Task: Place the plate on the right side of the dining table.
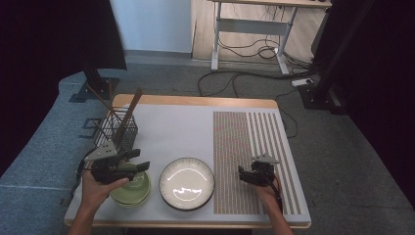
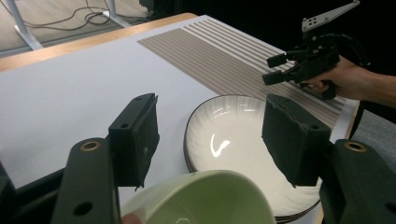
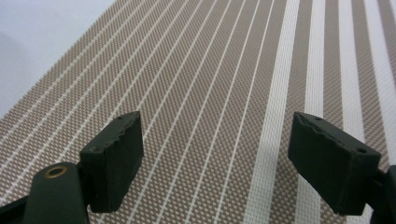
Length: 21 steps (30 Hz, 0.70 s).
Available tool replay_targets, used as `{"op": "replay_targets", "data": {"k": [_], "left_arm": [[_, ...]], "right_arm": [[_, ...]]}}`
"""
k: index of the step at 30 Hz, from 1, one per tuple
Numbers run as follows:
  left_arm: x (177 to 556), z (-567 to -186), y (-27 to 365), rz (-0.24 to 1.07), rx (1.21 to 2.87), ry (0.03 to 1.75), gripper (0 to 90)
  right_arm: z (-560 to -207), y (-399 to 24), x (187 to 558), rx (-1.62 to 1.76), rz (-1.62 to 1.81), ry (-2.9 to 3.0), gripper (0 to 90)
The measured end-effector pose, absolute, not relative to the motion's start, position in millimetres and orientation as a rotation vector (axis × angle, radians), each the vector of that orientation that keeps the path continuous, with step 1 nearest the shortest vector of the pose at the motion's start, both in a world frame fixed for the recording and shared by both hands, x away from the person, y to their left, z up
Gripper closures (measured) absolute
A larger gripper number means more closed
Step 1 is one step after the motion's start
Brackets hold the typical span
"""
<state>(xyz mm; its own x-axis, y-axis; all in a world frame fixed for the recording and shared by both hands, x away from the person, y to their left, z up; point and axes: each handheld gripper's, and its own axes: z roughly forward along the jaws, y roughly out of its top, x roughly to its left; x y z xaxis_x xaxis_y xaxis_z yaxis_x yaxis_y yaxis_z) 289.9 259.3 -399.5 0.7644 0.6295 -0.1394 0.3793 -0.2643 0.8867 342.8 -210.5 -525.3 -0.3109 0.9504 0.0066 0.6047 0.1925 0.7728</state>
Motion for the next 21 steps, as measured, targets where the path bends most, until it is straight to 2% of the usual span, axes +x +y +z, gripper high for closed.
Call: {"op": "replay_targets", "data": {"k": [21], "left_arm": [[279, -394, 245, 0.3, 1.917, 0.719, 36.1]], "right_arm": [[-524, -210, 340, 1.439, 0.945, 1.992, 18.7]]}}
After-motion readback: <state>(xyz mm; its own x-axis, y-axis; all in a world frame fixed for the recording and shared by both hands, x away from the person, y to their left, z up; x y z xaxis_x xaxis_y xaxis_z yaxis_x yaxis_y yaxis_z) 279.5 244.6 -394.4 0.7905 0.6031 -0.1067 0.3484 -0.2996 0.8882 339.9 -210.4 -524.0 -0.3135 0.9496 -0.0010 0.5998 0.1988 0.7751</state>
